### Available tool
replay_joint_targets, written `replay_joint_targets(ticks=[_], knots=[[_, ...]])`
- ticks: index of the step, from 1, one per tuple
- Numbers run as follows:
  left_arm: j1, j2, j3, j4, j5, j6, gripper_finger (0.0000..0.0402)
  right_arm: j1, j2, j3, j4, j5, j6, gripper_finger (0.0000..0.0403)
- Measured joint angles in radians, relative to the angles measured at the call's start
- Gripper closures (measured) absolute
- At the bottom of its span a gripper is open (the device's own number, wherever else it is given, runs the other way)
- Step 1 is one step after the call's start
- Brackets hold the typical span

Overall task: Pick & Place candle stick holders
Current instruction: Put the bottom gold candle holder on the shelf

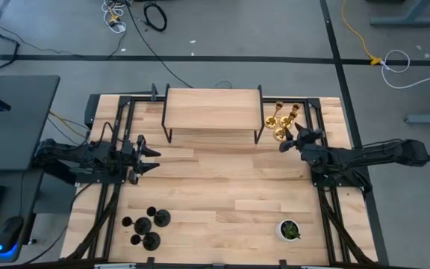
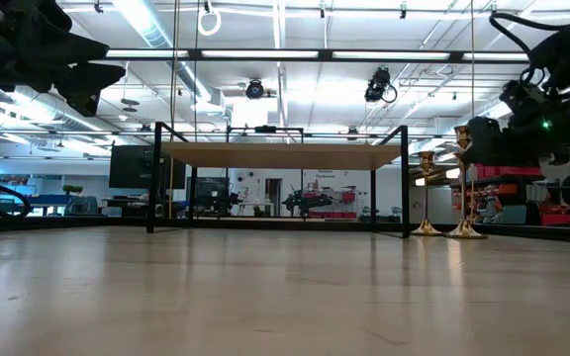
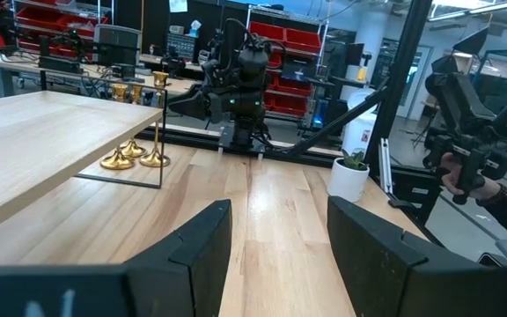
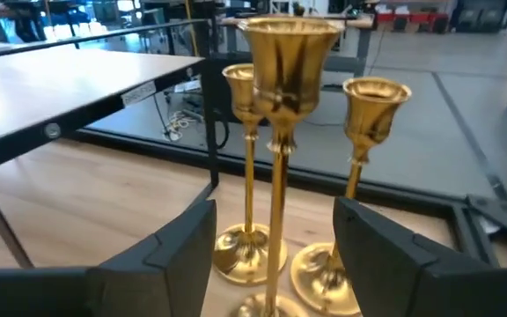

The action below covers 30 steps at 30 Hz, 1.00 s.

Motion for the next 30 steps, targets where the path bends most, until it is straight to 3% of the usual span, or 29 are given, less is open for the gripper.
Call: replay_joint_targets(ticks=[7,30], knots=[[0.000,0.000,0.000,0.000,-0.001,0.000,0.0211,-0.061,0.042,0.001,0.052,-0.015,-0.044,0.0176],[0.000,0.000,0.000,0.001,-0.001,0.000,0.0211,-0.227,0.235,0.001,0.308,-0.206,-0.086,0.0182]])
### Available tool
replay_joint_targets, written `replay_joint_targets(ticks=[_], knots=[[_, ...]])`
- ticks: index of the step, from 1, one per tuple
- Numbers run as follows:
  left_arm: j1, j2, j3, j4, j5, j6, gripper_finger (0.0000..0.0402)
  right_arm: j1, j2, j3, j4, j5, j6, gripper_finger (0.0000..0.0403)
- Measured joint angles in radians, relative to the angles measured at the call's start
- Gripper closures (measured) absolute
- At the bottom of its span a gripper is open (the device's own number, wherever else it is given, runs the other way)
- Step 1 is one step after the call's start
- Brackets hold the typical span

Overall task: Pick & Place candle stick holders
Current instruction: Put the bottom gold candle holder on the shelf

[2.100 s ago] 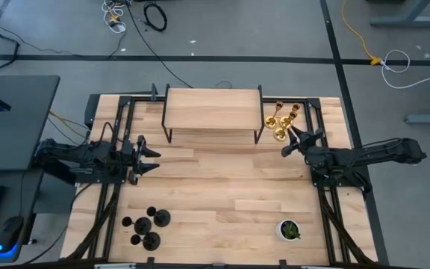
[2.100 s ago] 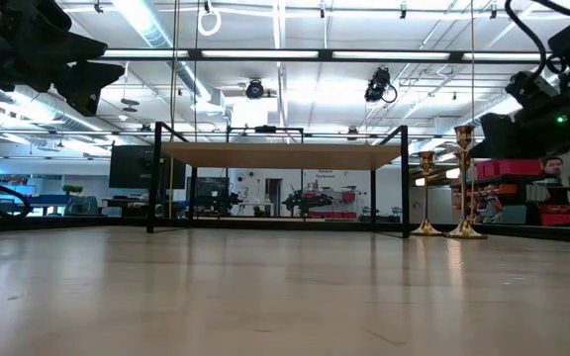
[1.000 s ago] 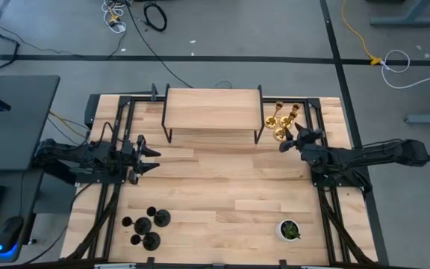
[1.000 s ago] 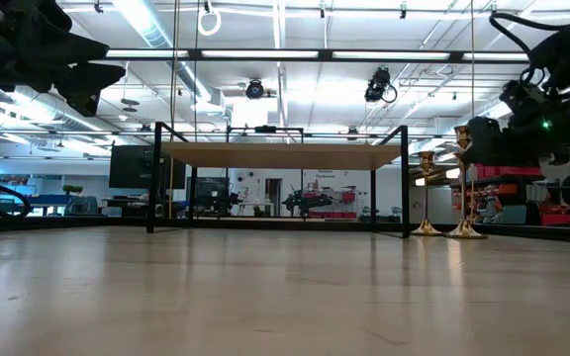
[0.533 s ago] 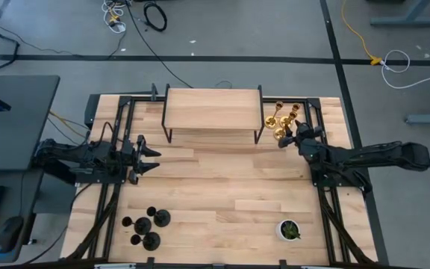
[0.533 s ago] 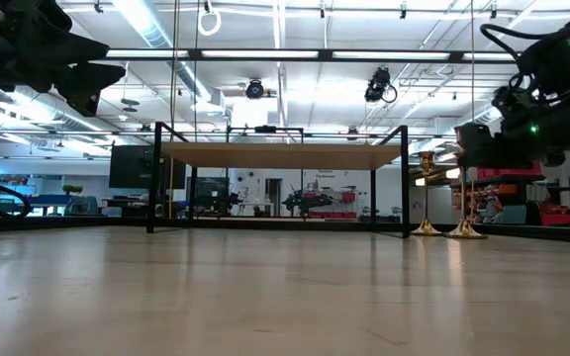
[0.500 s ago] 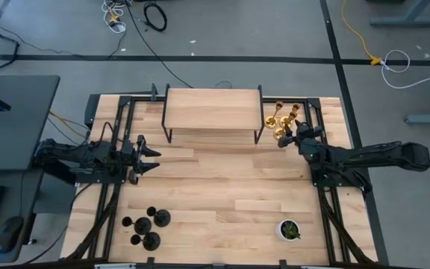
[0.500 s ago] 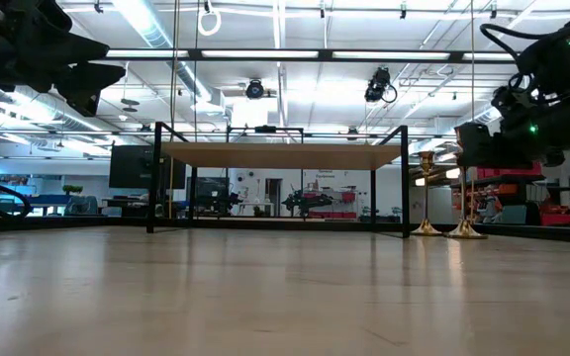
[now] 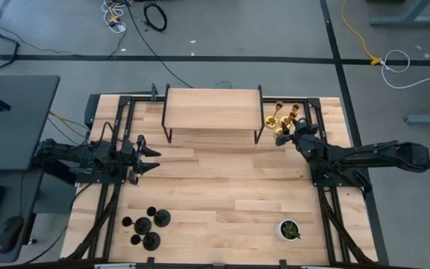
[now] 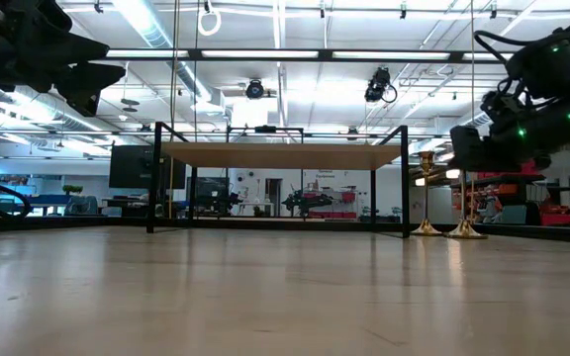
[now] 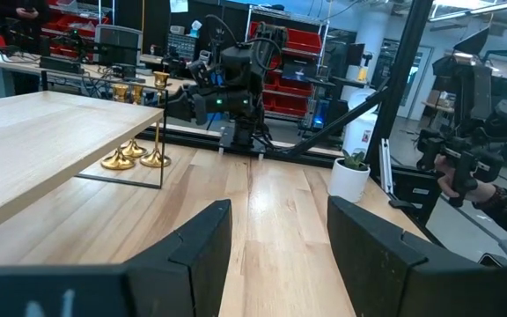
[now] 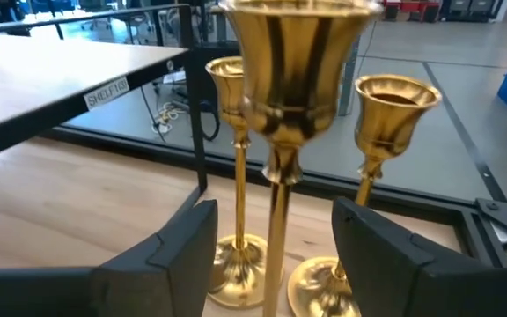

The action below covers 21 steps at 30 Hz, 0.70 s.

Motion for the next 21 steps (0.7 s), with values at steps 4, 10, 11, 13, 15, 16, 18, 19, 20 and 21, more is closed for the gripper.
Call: replay_joint_targets(ticks=[4,10,11,13,15,16,18,19,20,21], knots=[[0.000,0.000,0.000,0.000,0.000,0.000,0.0211,-0.014,0.029,0.000,0.035,-0.024,-0.018,0.0203],[0.000,0.000,0.000,0.000,0.000,0.000,0.0211,-0.029,0.058,0.000,0.037,-0.036,-0.018,0.0261],[0.000,0.000,0.000,0.000,0.000,0.000,0.0211,-0.030,0.061,0.000,0.037,-0.044,-0.018,0.0273],[0.000,0.000,0.000,0.000,0.000,0.000,0.0211,-0.033,0.065,0.000,0.037,-0.057,-0.019,0.0298],[0.000,0.000,0.000,0.000,0.000,0.000,0.0211,-0.033,0.066,0.000,0.037,-0.067,-0.019,0.0323],[0.000,0.000,0.000,0.000,0.000,0.000,0.0211,-0.033,0.066,0.000,0.037,-0.067,-0.019,0.0335],[0.000,0.000,0.000,0.000,0.000,0.000,0.0211,-0.033,0.066,0.000,0.037,-0.067,-0.019,0.0360],[0.000,0.000,0.000,0.000,0.000,0.000,0.0211,-0.033,0.066,0.000,0.037,-0.067,-0.019,0.0371],[0.000,0.000,0.000,0.000,0.000,0.000,0.0211,-0.033,0.066,0.000,0.037,-0.068,-0.019,0.0382],[0.000,0.000,0.000,0.000,0.000,0.000,0.0211,-0.033,0.066,0.000,0.037,-0.070,-0.019,0.0389]])
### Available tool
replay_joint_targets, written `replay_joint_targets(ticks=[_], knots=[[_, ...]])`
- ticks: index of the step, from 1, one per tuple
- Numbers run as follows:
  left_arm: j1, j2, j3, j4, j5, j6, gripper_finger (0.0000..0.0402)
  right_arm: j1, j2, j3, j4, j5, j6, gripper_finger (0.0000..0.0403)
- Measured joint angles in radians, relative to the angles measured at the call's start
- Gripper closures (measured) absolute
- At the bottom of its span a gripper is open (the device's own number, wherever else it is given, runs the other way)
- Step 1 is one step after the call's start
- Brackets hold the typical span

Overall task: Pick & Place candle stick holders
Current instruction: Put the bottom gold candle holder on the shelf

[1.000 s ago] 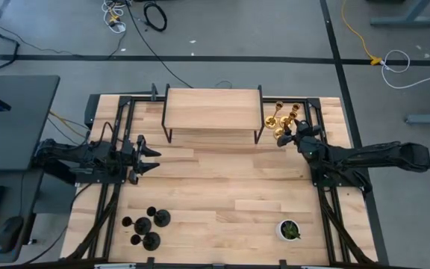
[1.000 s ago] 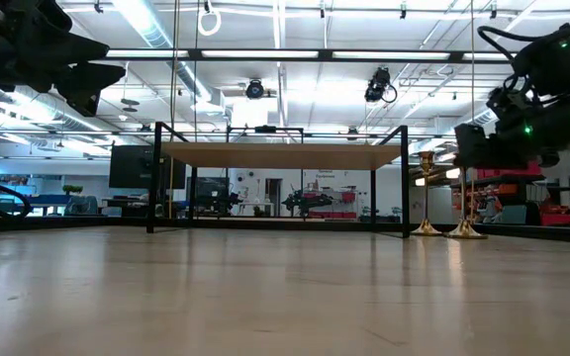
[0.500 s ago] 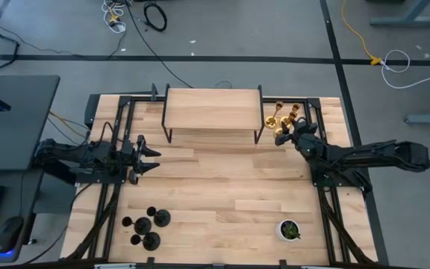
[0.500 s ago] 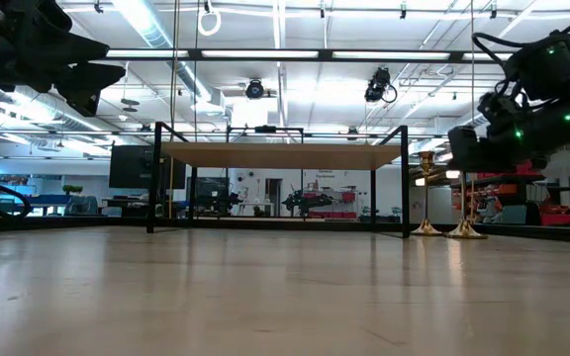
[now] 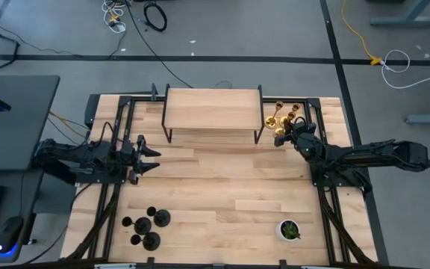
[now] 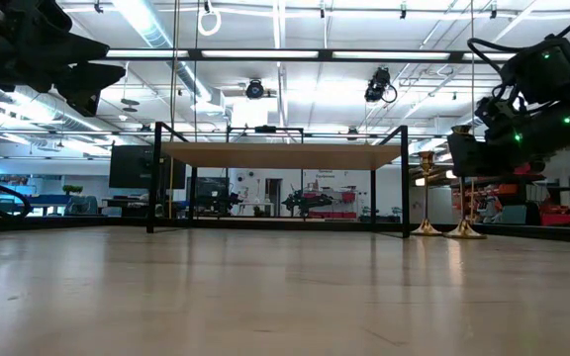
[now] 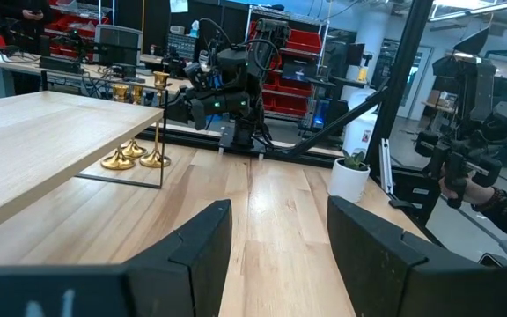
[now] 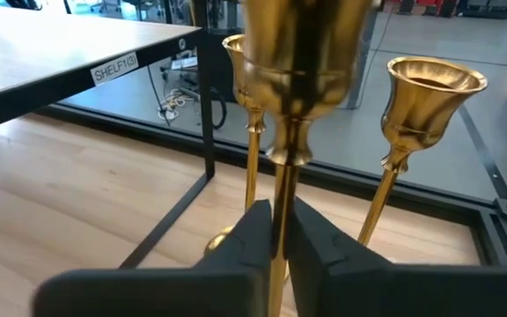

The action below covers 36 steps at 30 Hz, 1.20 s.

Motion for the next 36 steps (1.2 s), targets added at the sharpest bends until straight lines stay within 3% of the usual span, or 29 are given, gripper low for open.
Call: replay_joint_targets(ticks=[25,30,36], knots=[[0.000,0.000,0.000,0.000,0.000,0.000,0.0211,0.001,-0.001,0.004,0.064,-0.063,-0.050,0.0397],[0.000,0.000,0.000,0.001,0.000,0.000,0.0211,0.007,-0.001,0.067,0.040,-0.111,-0.089,0.0397],[0.000,0.000,0.000,0.001,0.000,-0.002,0.0211,0.042,-0.001,0.223,-0.167,-0.118,-0.115,0.0397]])
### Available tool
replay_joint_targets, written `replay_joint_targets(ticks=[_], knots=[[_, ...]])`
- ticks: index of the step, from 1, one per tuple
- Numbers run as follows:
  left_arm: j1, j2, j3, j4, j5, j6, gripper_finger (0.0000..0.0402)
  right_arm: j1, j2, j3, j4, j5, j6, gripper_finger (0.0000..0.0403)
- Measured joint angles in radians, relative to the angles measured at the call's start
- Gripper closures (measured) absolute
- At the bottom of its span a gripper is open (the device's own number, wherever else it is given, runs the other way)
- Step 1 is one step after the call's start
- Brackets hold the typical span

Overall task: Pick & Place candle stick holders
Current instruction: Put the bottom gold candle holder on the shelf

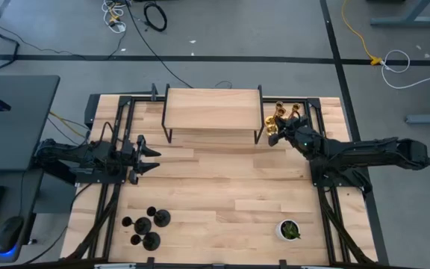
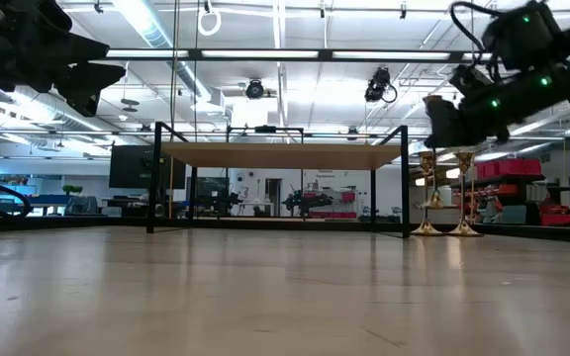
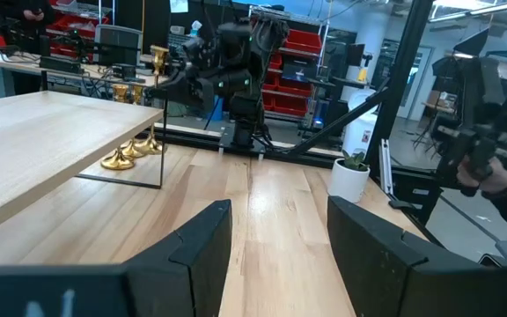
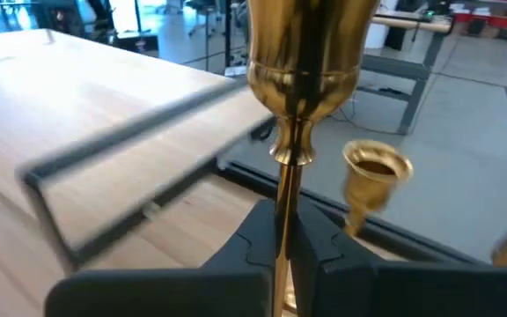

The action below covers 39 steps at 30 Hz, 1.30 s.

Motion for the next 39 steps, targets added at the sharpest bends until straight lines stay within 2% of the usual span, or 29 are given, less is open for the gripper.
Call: replay_joint_targets(ticks=[10,17,28,35,39], knots=[[0.000,0.000,0.000,0.000,0.000,0.000,0.0211,0.079,0.000,0.286,-0.307,0.027,-0.071,0.0397],[0.000,0.000,0.000,0.000,0.000,0.000,0.0211,0.124,0.000,0.405,-0.397,0.045,-0.111,0.0397],[0.000,0.000,0.000,0.002,0.000,0.001,0.0211,0.164,0.000,0.519,-0.410,0.066,-0.174,0.0398],[0.000,0.000,0.000,0.052,-0.012,0.003,0.0211,0.186,0.027,0.535,-0.378,-0.089,-0.143,0.0398],[0.000,0.000,0.000,0.070,-0.025,0.017,0.0211,0.199,0.095,0.535,-0.334,-0.115,-0.140,0.0398]])
